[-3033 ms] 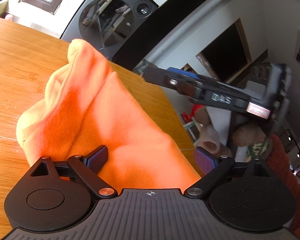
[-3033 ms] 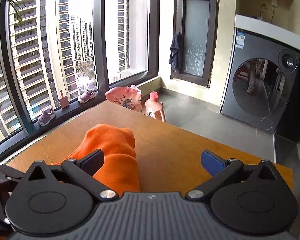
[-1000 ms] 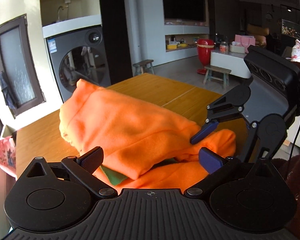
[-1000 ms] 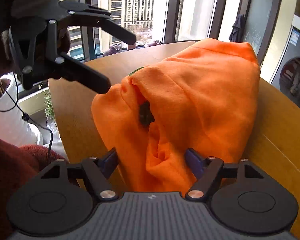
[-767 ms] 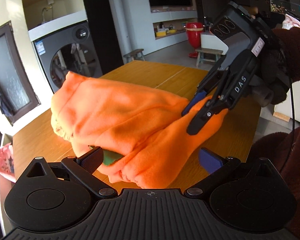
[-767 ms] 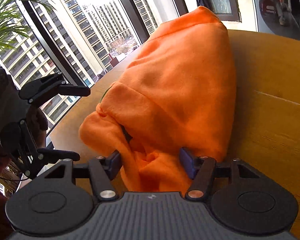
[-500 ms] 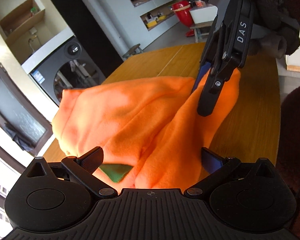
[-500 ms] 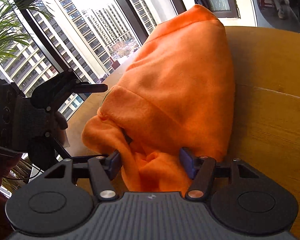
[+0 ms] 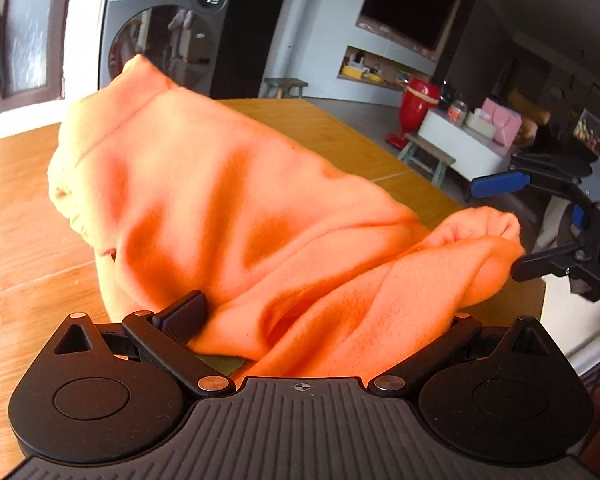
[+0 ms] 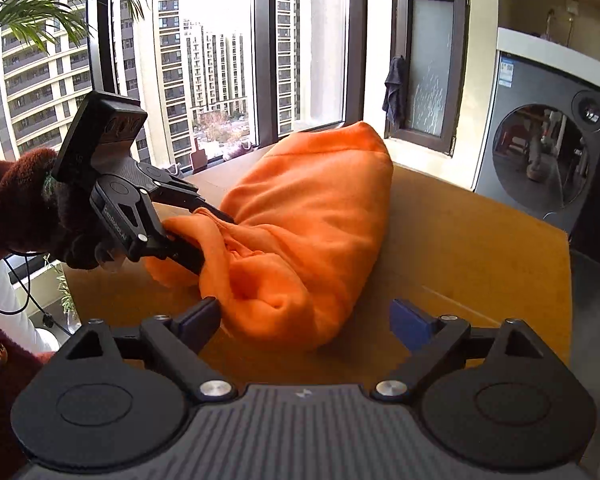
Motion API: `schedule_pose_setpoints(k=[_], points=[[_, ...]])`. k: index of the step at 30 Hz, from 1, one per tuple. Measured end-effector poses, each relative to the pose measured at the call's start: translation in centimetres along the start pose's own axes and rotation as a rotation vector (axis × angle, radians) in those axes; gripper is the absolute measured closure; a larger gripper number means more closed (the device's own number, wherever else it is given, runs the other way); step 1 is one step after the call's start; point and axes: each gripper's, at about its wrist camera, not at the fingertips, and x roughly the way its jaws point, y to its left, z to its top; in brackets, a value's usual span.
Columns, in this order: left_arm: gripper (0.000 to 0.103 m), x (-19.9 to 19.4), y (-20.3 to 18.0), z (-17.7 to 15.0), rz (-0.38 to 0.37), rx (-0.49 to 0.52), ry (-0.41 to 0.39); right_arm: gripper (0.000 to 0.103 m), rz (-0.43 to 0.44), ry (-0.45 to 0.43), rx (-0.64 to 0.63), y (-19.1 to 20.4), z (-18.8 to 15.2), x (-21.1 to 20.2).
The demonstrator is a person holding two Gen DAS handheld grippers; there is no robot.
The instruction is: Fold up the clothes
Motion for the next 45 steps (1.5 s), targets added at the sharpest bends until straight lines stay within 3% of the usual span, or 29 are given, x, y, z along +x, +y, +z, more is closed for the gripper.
schedule_pose_setpoints(k=[3,7,11,14,16,19,21,25,27,32,37,45], points=[[0.0,-0.2,2.9,0.6,-0.089,-0.166,-0.018,0.002,-0.125,0.015,-0.171,0.4,-1.3,0.3],[0.0,0.0,6.4,1.0,-0.194,-0.33,-0.037,0.002,-0.143,0.048,-0.285,1.7,-2.8,2.7],[0.0,0.2,7.2,1.2,-0.21,-0.334,-0.04,0.005,-0.18,-0.018,-0.372,3.6,-1.4,6.3],[0.0,-0.1,6.4,1.3,-0.184,-0.273,-0.028,0.023,-0.124,-0.064,-0.336,4.2,0.9,7.8],[0.0,-0.3,5.5,1.1,-0.174,-0.232,-0.025,0.053,-0.079,-0.057,-0.324,4.6,2.0,8.4],[0.0,-1.0,3.3,0.3,-0.142,-0.133,-0.012,0.074,-0.04,0.011,-0.263,4.8,1.6,7.8],[0.0,-1.8,1.1,-0.3,-0.111,-0.019,0.007,0.079,-0.003,0.053,-0.2,4.6,1.2,7.1],[0.0,-4.2,-5.8,-2.7,0.053,0.395,0.014,0.081,0.075,0.076,0.008,2.4,0.9,3.1],[0.0,-4.9,-8.3,-4.0,0.103,0.541,0.01,0.081,0.092,0.075,0.098,1.1,0.6,1.7],[0.0,-4.4,-11.1,-5.0,0.214,0.69,-0.057,0.081,0.113,0.045,0.233,-1.1,0.3,-0.8],[0.0,-1.6,-12.2,-3.9,0.198,0.749,-0.079,0.081,0.124,0.033,0.263,-2.3,0.1,-1.8],[0.0,2.9,-14.1,-2.2,0.172,0.843,-0.114,0.082,0.132,0.074,0.189,-2.4,0.8,-2.3]])
